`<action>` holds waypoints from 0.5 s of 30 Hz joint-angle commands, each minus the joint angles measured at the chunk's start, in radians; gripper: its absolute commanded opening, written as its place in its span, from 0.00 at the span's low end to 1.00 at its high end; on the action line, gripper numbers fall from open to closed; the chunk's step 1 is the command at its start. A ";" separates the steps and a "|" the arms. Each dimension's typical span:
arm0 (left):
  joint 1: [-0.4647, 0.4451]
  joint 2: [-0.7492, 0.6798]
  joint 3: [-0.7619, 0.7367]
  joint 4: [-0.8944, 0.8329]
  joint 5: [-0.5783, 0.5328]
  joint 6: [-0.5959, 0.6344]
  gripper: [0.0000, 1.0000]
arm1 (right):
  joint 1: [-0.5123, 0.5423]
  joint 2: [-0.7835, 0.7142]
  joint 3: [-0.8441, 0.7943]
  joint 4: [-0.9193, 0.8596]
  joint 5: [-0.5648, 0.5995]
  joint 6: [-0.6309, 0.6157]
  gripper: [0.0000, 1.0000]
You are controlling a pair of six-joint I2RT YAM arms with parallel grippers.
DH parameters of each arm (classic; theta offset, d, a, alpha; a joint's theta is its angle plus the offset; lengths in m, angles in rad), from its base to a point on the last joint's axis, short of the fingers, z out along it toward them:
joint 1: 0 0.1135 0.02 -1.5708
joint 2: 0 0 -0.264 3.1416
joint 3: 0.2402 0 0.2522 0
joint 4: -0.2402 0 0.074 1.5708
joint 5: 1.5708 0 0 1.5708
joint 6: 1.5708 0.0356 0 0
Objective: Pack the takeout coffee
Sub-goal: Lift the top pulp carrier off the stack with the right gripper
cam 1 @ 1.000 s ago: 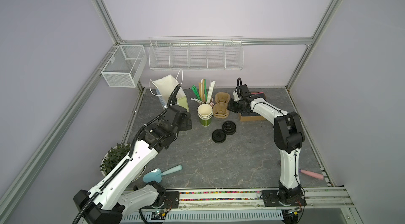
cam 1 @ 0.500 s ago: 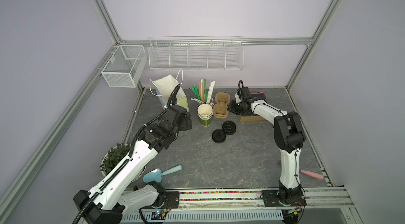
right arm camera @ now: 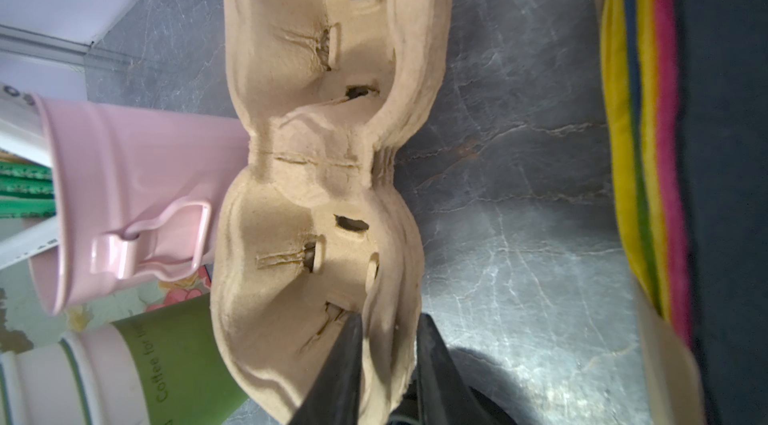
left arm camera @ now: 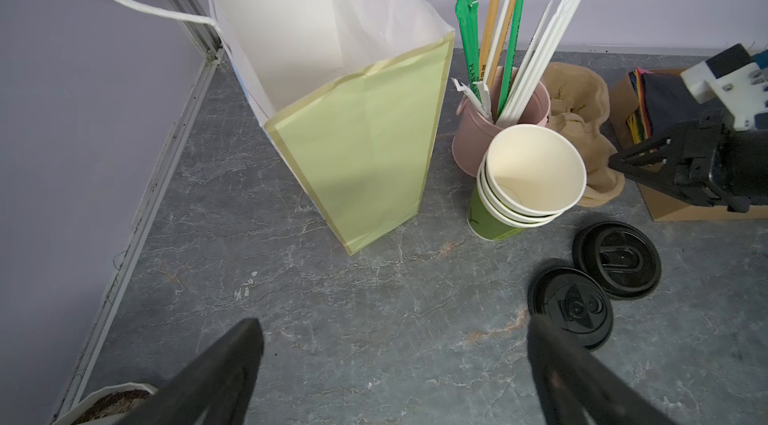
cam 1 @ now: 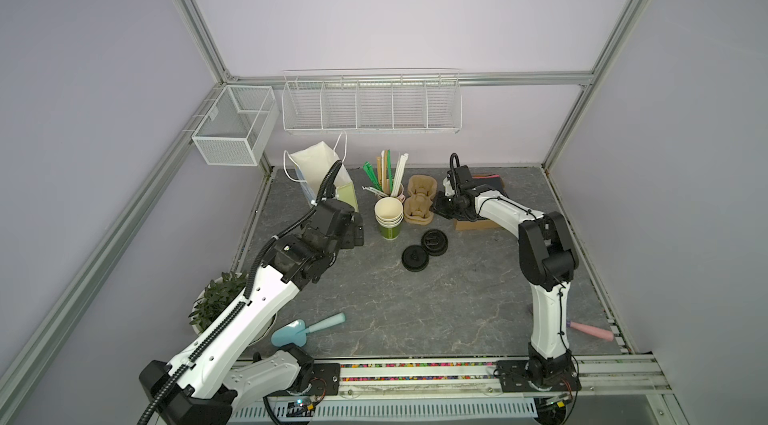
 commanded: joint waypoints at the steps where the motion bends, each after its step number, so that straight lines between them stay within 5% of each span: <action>1: 0.006 -0.005 -0.004 -0.005 0.002 0.010 0.99 | 0.005 -0.007 0.011 0.006 -0.016 0.007 0.24; 15: 0.008 -0.001 -0.004 -0.007 0.006 0.009 0.99 | 0.009 0.003 0.026 0.049 -0.066 0.017 0.16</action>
